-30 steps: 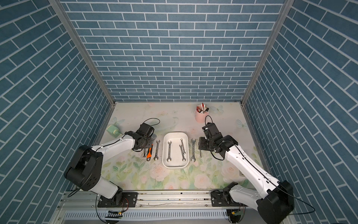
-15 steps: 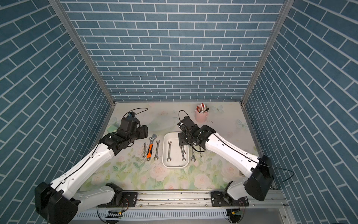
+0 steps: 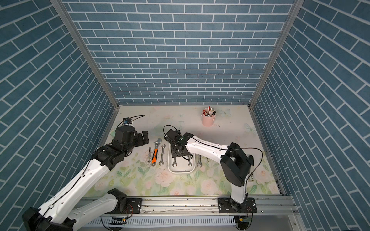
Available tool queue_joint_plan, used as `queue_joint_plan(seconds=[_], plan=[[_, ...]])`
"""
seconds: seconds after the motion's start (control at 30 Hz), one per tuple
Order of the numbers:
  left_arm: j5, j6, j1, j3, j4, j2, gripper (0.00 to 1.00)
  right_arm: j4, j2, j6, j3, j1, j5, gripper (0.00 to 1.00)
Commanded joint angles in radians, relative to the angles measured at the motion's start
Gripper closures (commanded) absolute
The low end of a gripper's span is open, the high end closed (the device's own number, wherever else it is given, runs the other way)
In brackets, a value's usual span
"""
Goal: Take out the wrench from the storage box
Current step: Place the wrench at the center of the board, then pick up the wrench from the storage box.
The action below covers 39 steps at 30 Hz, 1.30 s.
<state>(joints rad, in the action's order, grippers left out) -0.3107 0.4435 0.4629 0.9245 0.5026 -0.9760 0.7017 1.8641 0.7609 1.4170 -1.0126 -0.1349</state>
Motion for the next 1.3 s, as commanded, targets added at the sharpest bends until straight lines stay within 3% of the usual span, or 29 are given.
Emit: queue_joint_plan(seconds=[0.0, 0.2, 0.37, 0.83, 1.07, 1.27], plan=[[-0.027, -0.011, -0.004, -0.012, 0.005, 0.004, 0.00, -0.034, 0.041, 0.050, 0.033, -0.004, -0.002, 0.41], [-0.031, -0.012, -0.005, -0.015, 0.004, 0.003, 0.00, -0.053, 0.111, 0.060, 0.052, -0.004, -0.003, 0.40], [-0.034, -0.008, -0.006, -0.019, 0.004, 0.002, 0.00, -0.017, 0.166, 0.057, 0.087, -0.004, -0.036, 0.29], [-0.041, -0.009, -0.005, -0.021, 0.005, 0.002, 0.00, 0.006, 0.244, 0.047, 0.112, 0.002, -0.061, 0.29], [-0.038, -0.011, -0.004, -0.021, 0.002, 0.005, 0.00, -0.032, 0.176, 0.032, 0.033, 0.029, -0.036, 0.52], [-0.036, -0.011, -0.006, -0.019, 0.001, 0.000, 0.00, -0.030, 0.200, 0.025, 0.068, 0.028, 0.000, 0.55]])
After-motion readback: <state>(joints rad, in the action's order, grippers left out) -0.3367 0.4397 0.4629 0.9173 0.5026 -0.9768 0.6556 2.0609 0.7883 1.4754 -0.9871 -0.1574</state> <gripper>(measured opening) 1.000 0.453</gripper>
